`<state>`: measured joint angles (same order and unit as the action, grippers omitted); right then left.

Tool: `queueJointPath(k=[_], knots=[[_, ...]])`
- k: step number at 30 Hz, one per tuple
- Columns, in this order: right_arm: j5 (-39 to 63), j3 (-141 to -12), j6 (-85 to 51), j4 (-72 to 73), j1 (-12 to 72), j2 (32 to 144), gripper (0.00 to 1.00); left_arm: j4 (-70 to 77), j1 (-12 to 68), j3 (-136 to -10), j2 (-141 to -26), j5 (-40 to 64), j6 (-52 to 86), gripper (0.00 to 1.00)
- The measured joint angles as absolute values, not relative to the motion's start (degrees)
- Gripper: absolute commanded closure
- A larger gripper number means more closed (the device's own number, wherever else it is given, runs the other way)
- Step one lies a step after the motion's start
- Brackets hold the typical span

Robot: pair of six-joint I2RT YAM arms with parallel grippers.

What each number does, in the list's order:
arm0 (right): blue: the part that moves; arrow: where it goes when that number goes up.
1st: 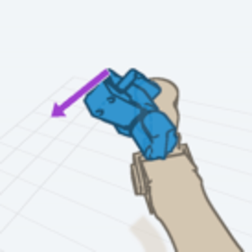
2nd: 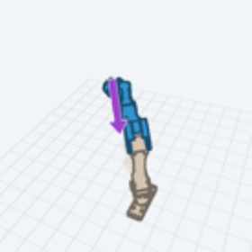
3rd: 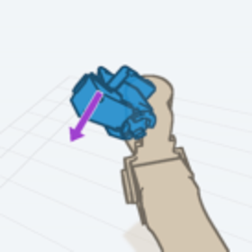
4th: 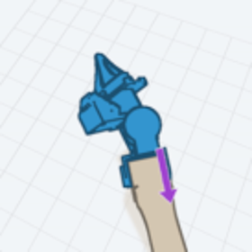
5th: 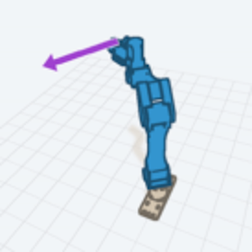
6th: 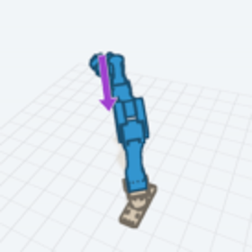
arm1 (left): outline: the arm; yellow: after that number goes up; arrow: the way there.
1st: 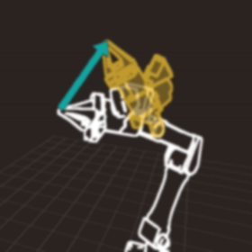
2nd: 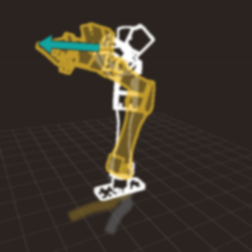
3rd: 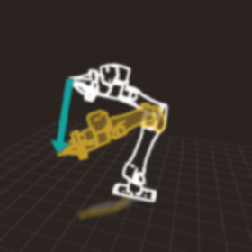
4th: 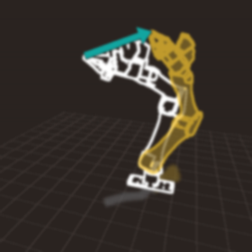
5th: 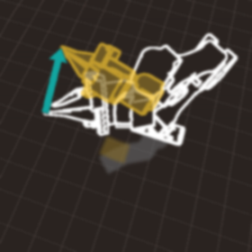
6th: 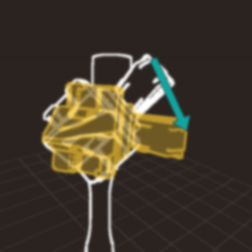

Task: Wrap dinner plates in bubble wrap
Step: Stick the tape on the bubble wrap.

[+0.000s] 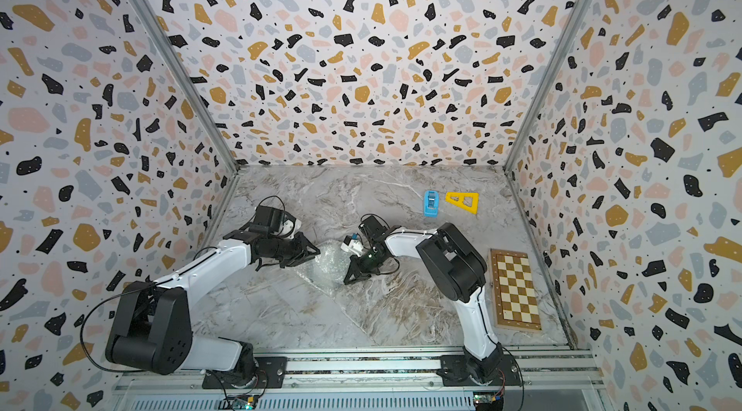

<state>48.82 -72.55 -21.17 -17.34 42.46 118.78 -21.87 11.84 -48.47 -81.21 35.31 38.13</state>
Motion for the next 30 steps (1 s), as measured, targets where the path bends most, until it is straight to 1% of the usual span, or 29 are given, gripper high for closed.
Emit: queueJointPath(k=[4, 7, 10, 14, 17, 20, 25, 30], knots=[[48.64, -72.82, -21.17, -17.65, 42.50, 118.80, 1.00, -19.31, 13.65, -48.31, -81.21, 39.97, 41.17, 0.78], [48.36, -73.19, -21.17, -18.06, 42.57, 118.89, 1.00, -19.59, 14.61, -48.18, -80.01, 41.23, 42.00, 0.79], [48.14, -73.36, -21.17, -18.17, 42.65, 118.91, 1.00, -23.20, 14.68, -48.93, -76.27, 39.29, 41.34, 0.79], [48.10, -73.36, -21.17, -18.24, 42.68, 118.93, 1.00, -28.36, 14.41, -53.08, -70.74, 33.65, 39.83, 0.79], [48.07, -73.36, -21.17, -18.24, 42.68, 118.93, 1.00, -26.79, 14.24, -53.84, -69.08, 34.26, 40.34, 0.83], [48.07, -73.36, -21.17, -18.24, 42.68, 118.93, 1.00, -22.11, 14.59, -51.11, -71.68, 36.80, 42.63, 0.86], [47.99, -73.36, -21.17, -18.22, 42.68, 118.93, 1.00, -17.15, 16.62, -44.27, -78.30, 38.89, 46.30, 0.88], [47.90, -73.36, -21.19, -18.17, 42.76, 118.93, 1.00, -13.04, 20.01, -42.85, -82.43, 39.29, 47.62, 0.88]])
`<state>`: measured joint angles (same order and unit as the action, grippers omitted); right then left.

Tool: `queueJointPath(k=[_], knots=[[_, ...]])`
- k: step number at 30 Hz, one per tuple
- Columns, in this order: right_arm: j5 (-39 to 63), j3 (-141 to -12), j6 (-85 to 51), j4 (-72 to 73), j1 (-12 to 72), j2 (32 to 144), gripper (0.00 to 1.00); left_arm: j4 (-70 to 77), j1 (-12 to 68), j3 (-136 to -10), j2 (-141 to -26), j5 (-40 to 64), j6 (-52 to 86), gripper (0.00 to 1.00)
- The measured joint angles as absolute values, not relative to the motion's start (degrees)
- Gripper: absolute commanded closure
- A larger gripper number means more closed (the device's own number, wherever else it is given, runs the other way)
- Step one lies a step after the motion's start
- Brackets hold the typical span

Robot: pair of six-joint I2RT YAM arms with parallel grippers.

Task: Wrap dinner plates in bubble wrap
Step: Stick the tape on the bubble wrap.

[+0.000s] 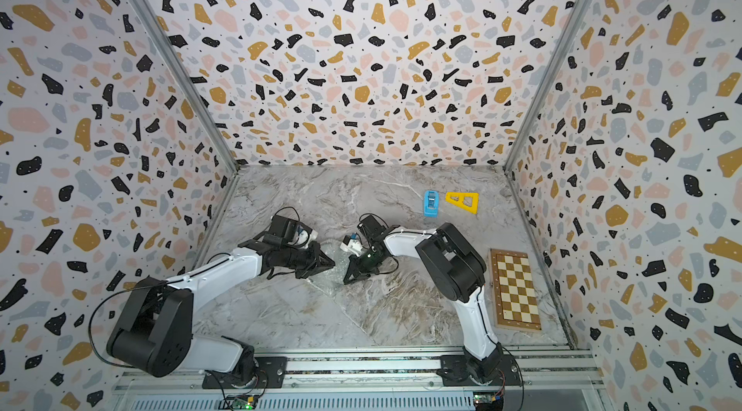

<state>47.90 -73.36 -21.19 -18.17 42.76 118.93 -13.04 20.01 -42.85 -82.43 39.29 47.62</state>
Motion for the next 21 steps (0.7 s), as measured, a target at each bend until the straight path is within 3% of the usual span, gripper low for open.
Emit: queueJointPath(k=[15, 21], knots=[[47.03, -73.28, -21.50, -17.15, 43.16, 117.84, 1.00, -5.87, 22.26, -39.88, -92.49, 35.29, 44.16, 0.90], [44.36, -70.65, -21.82, -14.79, 43.53, 115.35, 1.00, -0.10, 22.26, -39.38, -96.03, 38.17, 43.46, 0.91]])
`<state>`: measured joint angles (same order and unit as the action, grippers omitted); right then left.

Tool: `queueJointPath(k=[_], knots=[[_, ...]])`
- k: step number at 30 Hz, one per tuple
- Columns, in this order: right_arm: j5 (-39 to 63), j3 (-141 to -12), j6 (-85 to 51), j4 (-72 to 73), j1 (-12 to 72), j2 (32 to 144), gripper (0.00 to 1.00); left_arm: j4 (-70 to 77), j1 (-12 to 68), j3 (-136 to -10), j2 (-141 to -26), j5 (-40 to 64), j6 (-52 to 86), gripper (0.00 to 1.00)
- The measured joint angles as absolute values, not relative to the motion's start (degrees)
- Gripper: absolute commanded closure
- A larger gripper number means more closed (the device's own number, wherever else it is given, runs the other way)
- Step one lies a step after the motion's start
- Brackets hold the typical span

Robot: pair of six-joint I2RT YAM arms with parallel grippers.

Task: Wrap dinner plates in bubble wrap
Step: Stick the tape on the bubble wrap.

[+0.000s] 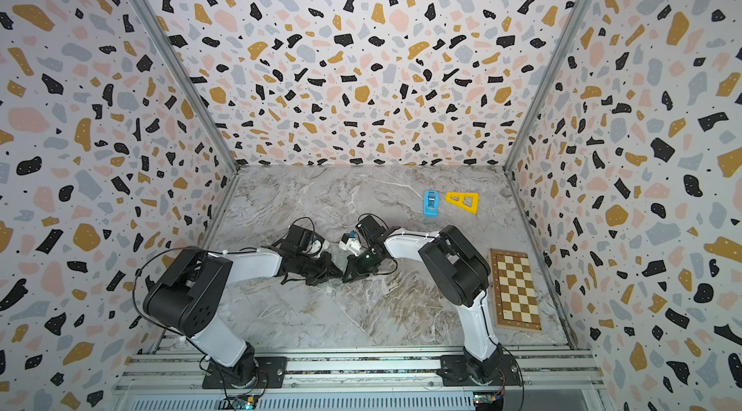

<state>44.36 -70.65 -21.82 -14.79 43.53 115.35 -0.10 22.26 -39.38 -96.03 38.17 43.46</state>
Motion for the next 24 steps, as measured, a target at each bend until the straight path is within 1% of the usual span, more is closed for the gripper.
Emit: queueJointPath(k=[7, 12, 15, 16, 17, 20, 24], knots=[[43.72, -64.16, -23.24, -8.78, 43.44, 112.05, 1.00, 3.33, 22.31, -38.33, -96.77, 39.79, 42.85, 0.91], [43.31, -61.43, -24.49, -5.13, 43.46, 110.91, 0.89, 3.55, 22.35, -38.11, -96.66, 39.77, 42.30, 0.91], [42.70, -60.29, -25.02, -4.82, 43.46, 109.91, 0.79, 3.53, 22.31, -38.11, -96.64, 39.53, 42.04, 0.91], [42.00, -59.83, -25.10, -5.13, 43.46, 109.62, 0.71, 3.55, 22.28, -38.09, -96.64, 39.48, 41.98, 0.91], [41.39, -59.35, -25.15, -5.43, 43.38, 109.47, 0.67, 3.57, 22.24, -38.09, -96.66, 39.48, 41.93, 0.91], [40.71, -58.11, -25.54, -5.72, 42.98, 108.20, 0.65, 3.70, 22.22, -38.02, -96.68, 39.42, 41.67, 0.91], [39.27, -56.34, -25.52, -6.55, 41.65, 105.32, 0.66, 3.81, 22.20, -37.95, -96.71, 39.46, 41.56, 0.91]])
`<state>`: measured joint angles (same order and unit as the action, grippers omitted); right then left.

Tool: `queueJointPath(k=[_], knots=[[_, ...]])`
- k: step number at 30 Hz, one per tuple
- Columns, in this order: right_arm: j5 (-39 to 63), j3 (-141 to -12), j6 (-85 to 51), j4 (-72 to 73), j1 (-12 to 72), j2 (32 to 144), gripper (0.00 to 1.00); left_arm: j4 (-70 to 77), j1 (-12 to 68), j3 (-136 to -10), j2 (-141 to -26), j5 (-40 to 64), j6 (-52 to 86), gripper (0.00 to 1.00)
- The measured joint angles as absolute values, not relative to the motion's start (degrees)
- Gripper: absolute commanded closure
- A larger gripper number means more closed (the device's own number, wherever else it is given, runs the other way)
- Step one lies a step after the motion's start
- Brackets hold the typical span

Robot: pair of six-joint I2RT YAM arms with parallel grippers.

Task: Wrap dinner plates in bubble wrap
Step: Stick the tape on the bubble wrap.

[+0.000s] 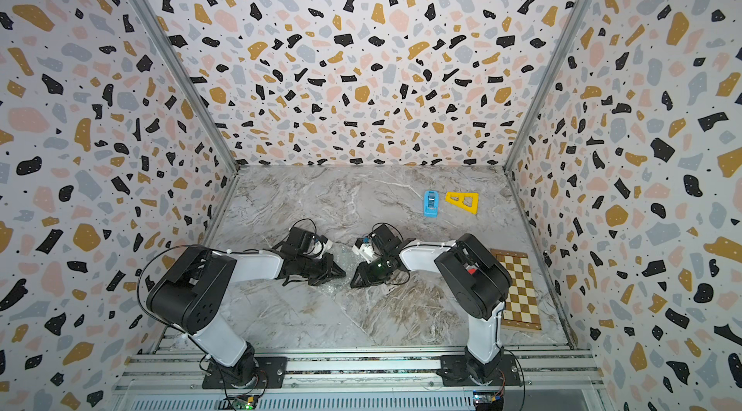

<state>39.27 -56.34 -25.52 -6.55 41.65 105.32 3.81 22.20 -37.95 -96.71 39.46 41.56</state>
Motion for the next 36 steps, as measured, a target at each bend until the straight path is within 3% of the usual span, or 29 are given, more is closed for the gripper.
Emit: queueJointPath(k=[10, 19, 24, 36], knots=[[38.83, -60.51, -25.08, -8.75, 41.28, 101.19, 0.69, 4.84, 22.20, -36.86, -95.70, 38.85, 41.58, 0.91], [38.28, -68.73, -25.65, -5.06, 42.83, 107.15, 0.85, 5.72, 22.20, -35.97, -95.00, 38.33, 41.63, 0.91], [38.09, -66.32, -26.00, -4.64, 44.56, 109.21, 0.92, 6.09, 22.20, -35.75, -94.91, 38.33, 41.78, 0.91], [37.69, -57.08, -27.94, -2.15, 45.98, 108.90, 0.93, 6.20, 22.17, -35.59, -94.76, 38.17, 42.00, 0.91]])
